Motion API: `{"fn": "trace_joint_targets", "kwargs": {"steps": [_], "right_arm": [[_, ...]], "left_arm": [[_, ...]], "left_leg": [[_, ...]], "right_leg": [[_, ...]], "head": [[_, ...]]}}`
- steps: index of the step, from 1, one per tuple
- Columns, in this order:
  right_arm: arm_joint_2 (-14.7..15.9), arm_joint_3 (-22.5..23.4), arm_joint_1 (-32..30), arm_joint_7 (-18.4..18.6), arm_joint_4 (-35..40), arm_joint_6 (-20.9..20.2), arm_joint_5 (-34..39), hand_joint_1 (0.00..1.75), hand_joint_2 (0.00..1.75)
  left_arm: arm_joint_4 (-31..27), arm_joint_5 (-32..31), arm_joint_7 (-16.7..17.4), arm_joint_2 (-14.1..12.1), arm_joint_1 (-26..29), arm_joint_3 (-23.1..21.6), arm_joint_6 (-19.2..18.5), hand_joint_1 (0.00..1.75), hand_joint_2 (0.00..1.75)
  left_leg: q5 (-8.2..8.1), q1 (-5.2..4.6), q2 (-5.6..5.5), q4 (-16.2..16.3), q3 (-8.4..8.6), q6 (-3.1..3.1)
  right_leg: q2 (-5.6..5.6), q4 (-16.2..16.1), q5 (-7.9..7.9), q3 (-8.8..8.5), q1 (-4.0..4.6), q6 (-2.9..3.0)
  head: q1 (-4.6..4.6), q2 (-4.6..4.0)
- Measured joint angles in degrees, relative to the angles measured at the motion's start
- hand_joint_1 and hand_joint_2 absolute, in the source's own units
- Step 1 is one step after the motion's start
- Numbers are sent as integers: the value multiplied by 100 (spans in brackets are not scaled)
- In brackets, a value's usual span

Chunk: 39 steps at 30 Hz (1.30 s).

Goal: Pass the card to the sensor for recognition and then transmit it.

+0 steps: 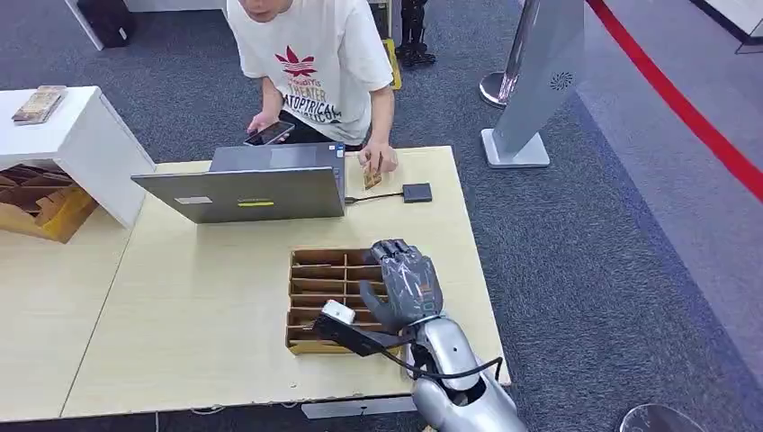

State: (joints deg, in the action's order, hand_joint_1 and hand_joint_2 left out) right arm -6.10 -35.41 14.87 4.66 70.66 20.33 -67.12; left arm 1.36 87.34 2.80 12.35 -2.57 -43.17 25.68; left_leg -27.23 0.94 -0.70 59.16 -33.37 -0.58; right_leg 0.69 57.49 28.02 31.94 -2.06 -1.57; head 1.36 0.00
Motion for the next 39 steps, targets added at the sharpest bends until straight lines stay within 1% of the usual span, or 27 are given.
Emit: {"fn": "trace_joint_targets", "kwargs": {"steps": [1, 3, 10, 18, 21, 24, 25, 26, 27, 28, 29, 31, 33, 35, 36, 39], "right_arm": [[0, 0, 19, 6, -26, -19, 2, 80, 175], [-7, 0, 59, 17, -83, -37, 11, 75, 175], [-15, 2, 238, 83, -325, -52, 11, 77, 175], [-46, 4, 295, 92, -450, -55, 11, 77, 175], [-46, 4, 304, 92, -474, -55, 11, 84, 175], [-48, 4, 321, 92, -498, -63, 2, 86, 175], [-48, 4, 344, 92, -516, -72, 0, 84, 175], [-50, 4, 368, 92, -540, -76, -2, 79, 175], [-55, 4, 390, 92, -555, -87, -4, 80, 175], [-61, 7, 409, 94, -573, -113, -4, 86, 175], [-74, 7, 422, 92, -592, -138, -4, 82, 175], [-90, 7, 444, 94, -625, -153, -4, 86, 175], [-96, 9, 472, 111, -655, -168, -4, 84, 175], [-98, 17, 505, 136, -704, -168, -4, 89, 175], [-98, 22, 520, 142, -734, -168, -4, 94, 175], [-103, 37, 544, 155, -807, -170, -4, 96, 175]], "left_arm": [[0, 0, 0, 0, 0, 0, 0, 0, 175], [0, 0, 9, -2, 0, 0, 0, 0, 175], [0, 0, 57, -13, -5, 0, -2, 0, 175], [0, 0, 59, -13, -4, 0, -2, 0, 175], [0, 0, 59, -13, -4, 0, -4, 0, 175], [0, 0, 61, -13, -5, 0, -4, 0, 175], [0, 0, 68, -13, -6, -2, -4, 0, 175], [0, 0, 74, -13, -6, -2, -4, 0, 175], [0, 0, 74, -13, -6, -2, -4, 0, 175], [0, 0, 74, -13, -6, -2, -4, 0, 175], [0, 0, 76, -15, -6, -2, -4, 0, 175], [0, 0, 85, -15, -6, -2, -4, 0, 175], [0, 0, 92, -17, -7, -6, -4, 0, 175], [0, 0, 103, -20, -8, -20, -4, 0, 175], [0, 0, 109, -20, -9, -33, -4, 0, 175], [0, 0, 120, -20, -11, -46, -7, 0, 175]], "left_leg": [[0, 0, 0, 0, 0, 0], [0, 0, 0, 0, 0, 0], [0, 0, 0, 0, 0, 0], [0, 0, 0, 0, 0, 0], [0, 0, 0, 0, 0, 0], [0, 0, 0, 0, 0, 0], [0, 0, 0, 0, 0, 0], [0, 0, 0, 0, 0, 0], [0, 0, 0, 0, 0, 0], [0, 0, 0, 0, 0, 0], [0, 0, 0, 0, 0, 0], [0, 0, 0, 0, 0, 0], [0, 0, 0, 0, 0, 0], [0, 0, 0, 0, 0, 0], [0, 0, 0, 0, 0, 0], [0, 0, 0, 0, 0, 0]], "right_leg": [[0, 0, 0, 0, 0, 0], [0, 0, 0, 0, 0, 0], [0, 0, 0, 0, 0, 0], [0, 0, 0, 0, 0, 0], [0, 0, 0, 0, 0, 0], [0, 0, 0, 0, 0, 0], [0, 0, 0, 0, 0, 0], [0, 0, -1, 0, 0, 0], [0, 0, -1, 0, 0, 0], [0, 0, -1, 0, 0, 0], [0, 0, -1, 0, 0, 0], [0, 0, -1, 0, 0, 0], [0, 0, -1, 0, 0, 0], [0, 0, -1, 0, 0, 0], [0, 0, -1, 0, 0, 0], [0, 0, -1, 0, 0, 0]], "head": [[0, 0], [0, 0], [0, 0], [0, 0], [0, 0], [-2, 0], [0, 0], [0, 0], [-2, 0], [0, 0], [0, 0], [0, 0], [0, 0], [-2, 0], [0, 0], [-2, 0]]}}
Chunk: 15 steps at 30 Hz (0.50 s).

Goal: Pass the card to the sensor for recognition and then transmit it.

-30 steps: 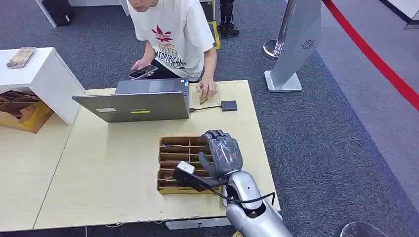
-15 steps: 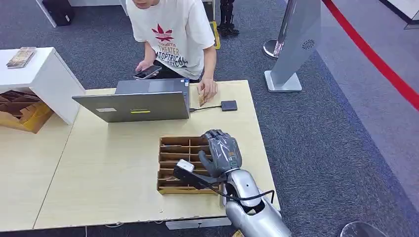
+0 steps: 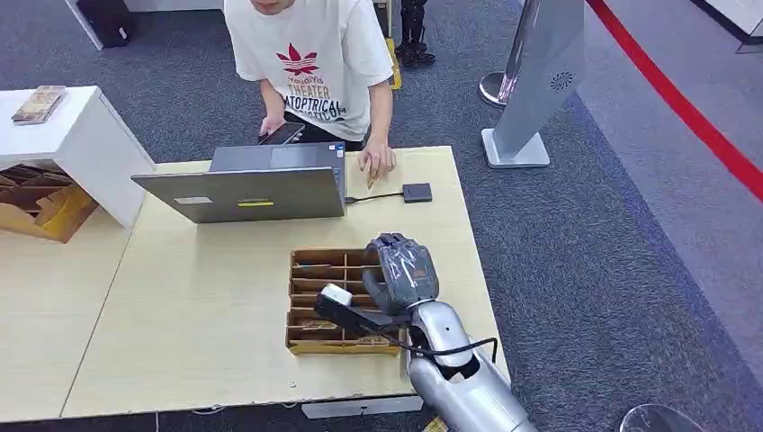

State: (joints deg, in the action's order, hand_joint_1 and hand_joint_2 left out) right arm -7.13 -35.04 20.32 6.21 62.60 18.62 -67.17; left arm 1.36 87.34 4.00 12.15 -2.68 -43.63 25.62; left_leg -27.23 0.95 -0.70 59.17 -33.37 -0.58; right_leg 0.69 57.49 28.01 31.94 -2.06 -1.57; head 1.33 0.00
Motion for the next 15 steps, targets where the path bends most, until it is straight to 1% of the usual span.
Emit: {"fn": "trace_joint_targets", "kwargs": {"steps": [4, 7, 9, 10, 13, 15], "right_arm": [[-2, 24, 21, 9, -90, -4, 0, 98, 175], [-4, 31, 28, 13, -137, -7, 2, 91, 175], [-4, 33, 31, 15, -162, -7, 2, 98, 175], [-4, 35, 32, 15, -168, -7, 2, 98, 175], [-7, 50, 48, 17, -218, -46, 9, 89, 175], [-7, 61, 53, 22, -258, -68, 18, 93, 175]], "left_arm": [[0, 0, 9, -2, -1, -11, 0, 0, 175], [0, 0, 15, -4, -1, -15, 0, 0, 175], [0, 0, 15, -4, -1, -15, 0, 0, 175], [0, 0, 17, -4, -1, -15, 0, 0, 175], [0, 0, 24, -4, -3, -30, 0, 0, 175], [0, 0, 37, -4, -4, -44, 0, 0, 175]], "left_leg": [[0, 0, 0, 0, 0, 0], [0, 0, 0, 0, 0, 0], [0, 0, 0, 0, 0, 0], [0, 0, 0, 0, 0, 0], [0, 0, -1, 0, 0, 0], [0, 0, -1, 0, 0, 0]], "right_leg": [[0, 0, 0, 0, 0, 0], [0, 0, 0, 0, 0, 0], [0, 0, 0, 0, 0, 0], [0, 0, 0, 0, 0, 0], [0, 0, 0, 0, 0, 0], [0, 0, 0, 0, 0, 0]], "head": [[2, 0], [0, 0], [2, 0], [2, 0], [0, 0], [2, 0]]}}
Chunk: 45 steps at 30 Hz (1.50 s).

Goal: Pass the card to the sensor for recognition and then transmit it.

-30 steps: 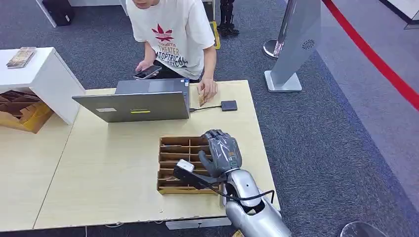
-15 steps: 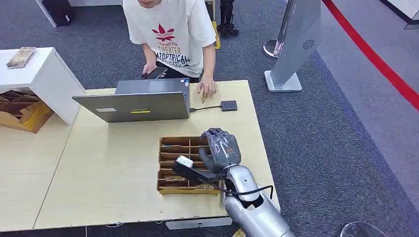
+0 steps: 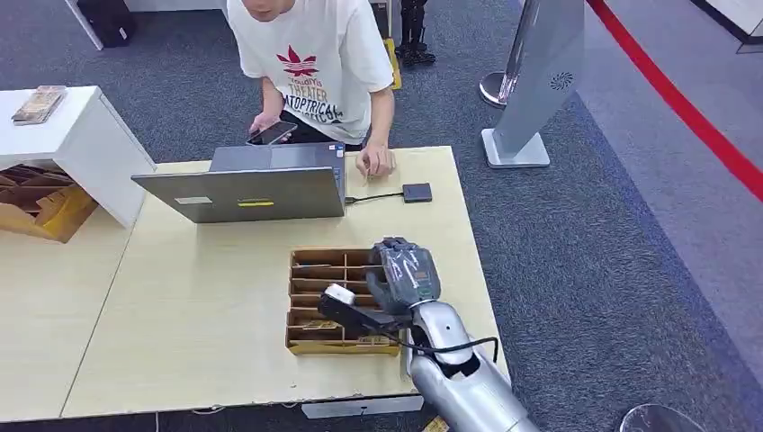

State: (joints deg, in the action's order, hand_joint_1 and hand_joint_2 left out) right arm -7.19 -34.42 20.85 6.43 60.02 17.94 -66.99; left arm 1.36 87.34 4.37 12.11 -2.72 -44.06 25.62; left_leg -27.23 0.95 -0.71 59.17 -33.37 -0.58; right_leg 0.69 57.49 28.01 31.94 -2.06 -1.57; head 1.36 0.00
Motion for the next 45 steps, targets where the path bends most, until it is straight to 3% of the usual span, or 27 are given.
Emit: {"fn": "trace_joint_targets", "kwargs": {"steps": [3, 5, 31, 35, 38, 45], "right_arm": [[0, 17, 9, 0, -63, -7, 17, 150, 175], [0, 26, 12, 4, -103, -7, 22, 175, 175], [-90, 90, 146, -96, -304, 92, 35, 175, 175], [-94, 94, 92, -207, 12, 220, 109, 175, 175], [-94, 160, -92, -332, 801, 398, 306, 175, 175], [-92, 208, -219, -326, 1611, 378, 356, 175, 175]], "left_arm": [[0, 0, 11, 0, -2, -22, 0, 0, 175], [0, 0, 11, 0, -2, -44, 0, 0, 175], [0, 0, 26, 9, -7, -131, 2, 0, 175], [0, 0, 15, 13, -6, -160, 4, 0, 175], [0, 0, -26, 20, -3, -160, 11, 0, 175], [0, 0, -44, 24, -3, -160, 13, 0, 175]], "left_leg": [[0, 0, 0, 0, 0, 0], [0, 0, 0, 0, 0, 0], [0, 0, 0, 0, 2, 0], [0, 0, -2, 1, 1, 0], [0, -1, -3, 1, -7, 0], [0, -3, 1, 1, -6, 0]], "right_leg": [[0, 0, 0, 0, 0, 0], [0, 0, 0, 0, 0, 0], [1, 0, -1, -1, 0, 0], [0, 0, -1, 0, 0, 0], [1, 0, 0, 8, -1, 0], [3, 0, 0, 10, -2, 0]], "head": [[-2, 0], [0, 0], [0, 0], [0, 0], [0, 0], [0, 0]]}}
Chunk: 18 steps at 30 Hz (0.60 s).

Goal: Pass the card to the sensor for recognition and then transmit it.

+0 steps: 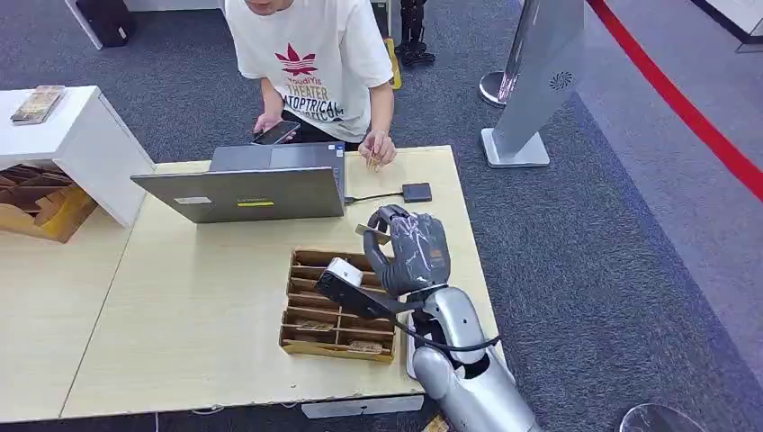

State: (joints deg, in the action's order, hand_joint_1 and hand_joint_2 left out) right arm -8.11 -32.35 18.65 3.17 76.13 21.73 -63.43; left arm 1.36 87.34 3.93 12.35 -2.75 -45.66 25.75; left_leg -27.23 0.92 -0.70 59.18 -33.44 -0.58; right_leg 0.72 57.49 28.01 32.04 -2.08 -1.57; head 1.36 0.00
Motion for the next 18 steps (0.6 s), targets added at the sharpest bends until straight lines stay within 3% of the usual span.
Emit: {"fn": "trace_joint_targets", "kwargs": {"steps": [6, 9, 14, 18], "right_arm": [[9, 15, -48, -42, 173, 61, 15, 175, 175], [11, 77, -150, -219, 447, 534, 52, 175, 175], [79, 406, -517, -391, 1828, 1322, 57, 175, 175], [142, 695, -867, -571, 2845, 1685, 98, 175, 175]], "left_arm": [[0, 0, -9, 4, 1, 0, 0, 0, 175], [0, 0, -55, 9, 4, 0, 5, 0, 175], [0, 0, -159, 39, 7, 7, 61, 0, 175], [2, 0, -184, 42, 7, 11, 55, 0, 175]], "left_leg": [[0, -2, -1, 0, 0, 0], [1, -6, -3, 1, -1, 0], [-2, -14, -3, 1, -6, 4], [-7, -18, -2, 1, -7, 10]], "right_leg": [[0, 0, -1, 0, -2, 0], [-2, 0, 0, 3, -6, -1], [-3, 0, 1, 8, -15, -3], [-2, -1, 3, 8, -18, -6]], "head": [[0, 0], [0, 0], [0, 0], [-2, 0]]}}
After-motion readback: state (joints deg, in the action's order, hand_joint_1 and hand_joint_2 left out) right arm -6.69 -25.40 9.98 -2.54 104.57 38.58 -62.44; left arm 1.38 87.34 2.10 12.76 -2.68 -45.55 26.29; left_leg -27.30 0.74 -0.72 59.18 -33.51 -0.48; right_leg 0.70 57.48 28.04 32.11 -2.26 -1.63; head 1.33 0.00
